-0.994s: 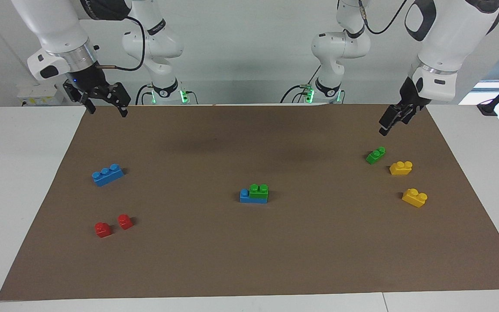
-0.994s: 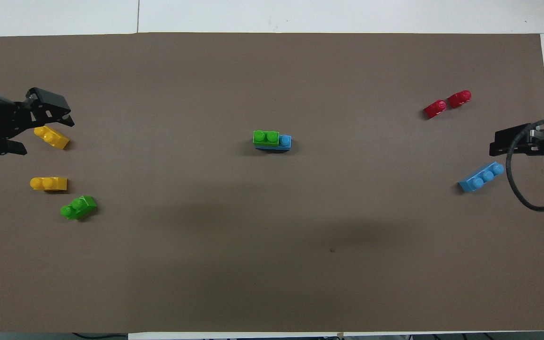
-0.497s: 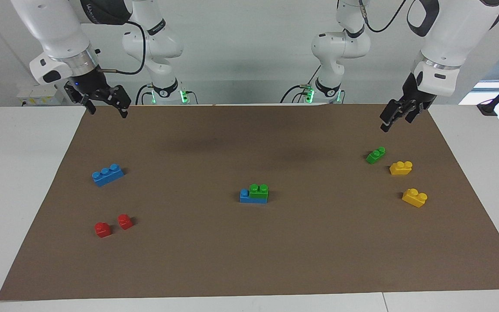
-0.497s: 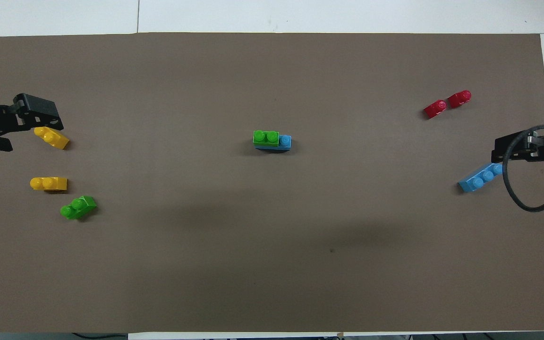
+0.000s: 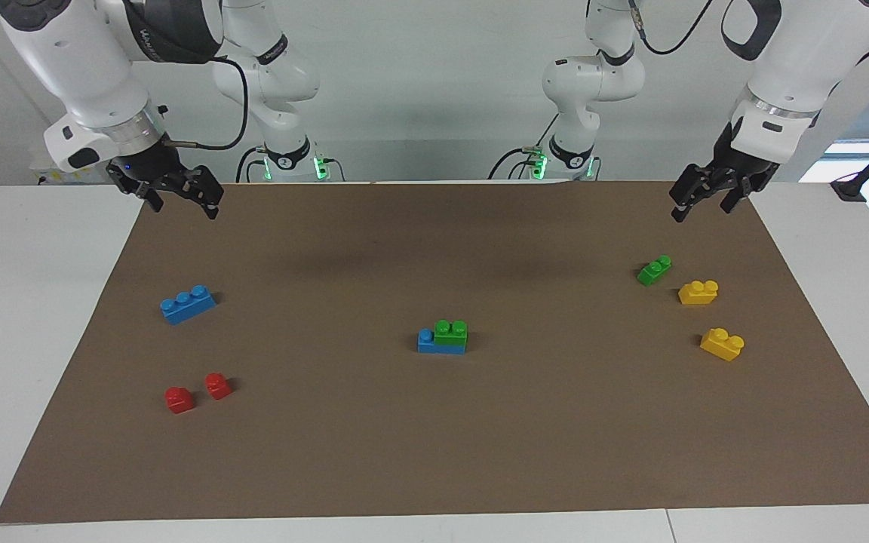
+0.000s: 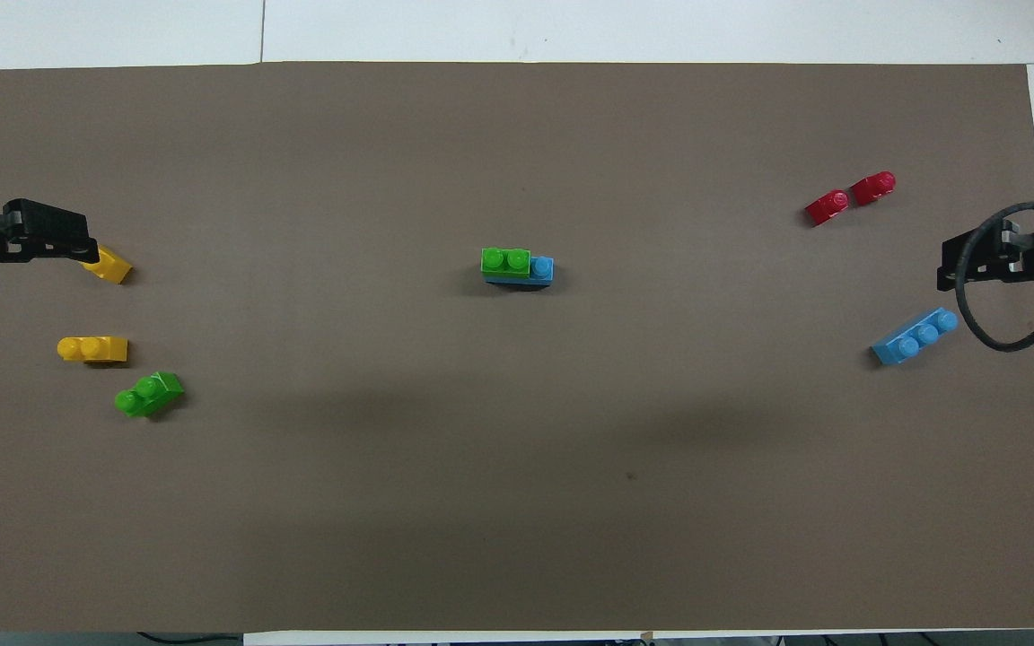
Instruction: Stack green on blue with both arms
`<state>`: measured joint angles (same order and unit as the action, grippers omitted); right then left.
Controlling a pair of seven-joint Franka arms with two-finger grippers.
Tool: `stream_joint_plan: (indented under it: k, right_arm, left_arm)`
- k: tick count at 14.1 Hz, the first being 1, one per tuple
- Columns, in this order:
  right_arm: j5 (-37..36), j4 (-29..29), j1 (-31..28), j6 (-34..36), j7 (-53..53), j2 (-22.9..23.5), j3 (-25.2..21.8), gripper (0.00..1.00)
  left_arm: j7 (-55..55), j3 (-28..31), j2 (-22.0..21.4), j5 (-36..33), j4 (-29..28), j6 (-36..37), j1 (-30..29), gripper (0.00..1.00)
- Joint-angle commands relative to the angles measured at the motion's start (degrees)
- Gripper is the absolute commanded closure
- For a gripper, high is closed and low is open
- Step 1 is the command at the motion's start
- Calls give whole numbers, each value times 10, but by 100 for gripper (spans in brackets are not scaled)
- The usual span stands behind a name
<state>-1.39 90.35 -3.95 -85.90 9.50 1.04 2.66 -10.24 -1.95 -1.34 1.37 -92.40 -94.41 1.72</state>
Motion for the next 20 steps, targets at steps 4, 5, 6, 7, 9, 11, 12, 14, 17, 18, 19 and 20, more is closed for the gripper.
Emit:
stream_joint_plan:
  k: [4, 5, 6, 7, 9, 11, 12, 14, 17, 18, 19, 20]
  right_arm:
    - [-8, -55, -6, 30, -7, 40, 7, 0]
    - [-7, -54, -6, 30, -9, 39, 7, 0]
    - [-6, -47, -4, 31, -11, 34, 7, 0]
    - [-7, -34, -3, 29, -12, 28, 7, 0]
    - [-5, -18, -4, 17, -12, 21, 7, 0]
    - [-5, -16, -4, 15, -15, 19, 7, 0]
    - [-5, -16, -4, 15, -23, 19, 7, 0]
    - [-5, -16, -4, 13, -47, 19, 7, 0]
    - [-5, -16, -4, 13, -49, 19, 7, 0]
    - [-5, -16, -4, 13, -49, 19, 6, 0]
    - [-5, -16, -5, 13, -49, 19, 6, 0]
    - [-5, -16, -8, 13, -49, 19, 6, 0]
  left_arm:
    - [25, -4, -20, 4, 6, 22, 0, 0]
    - [26, -2, -20, 4, 8, 33, 0, 0]
    - [26, -2, -20, 1, 13, 47, 2, 0]
    - [33, -2, -22, -13, 14, 62, 4, 0]
    - [85, -4, -31, -21, 8, 78, 3, 0]
    - [95, -5, -38, -21, -4, 68, -3, 0]
    - [94, -6, -38, -21, -8, 60, -3, 0]
    - [87, -9, -38, -20, -11, 39, -4, 0]
    - [87, -11, -36, -13, -10, 41, -16, 0]
    - [87, -19, -36, -13, -9, 42, -21, 0]
    - [87, -24, -36, -13, -8, 44, -22, 0]
    - [87, -24, -36, -13, -8, 44, -22, 0]
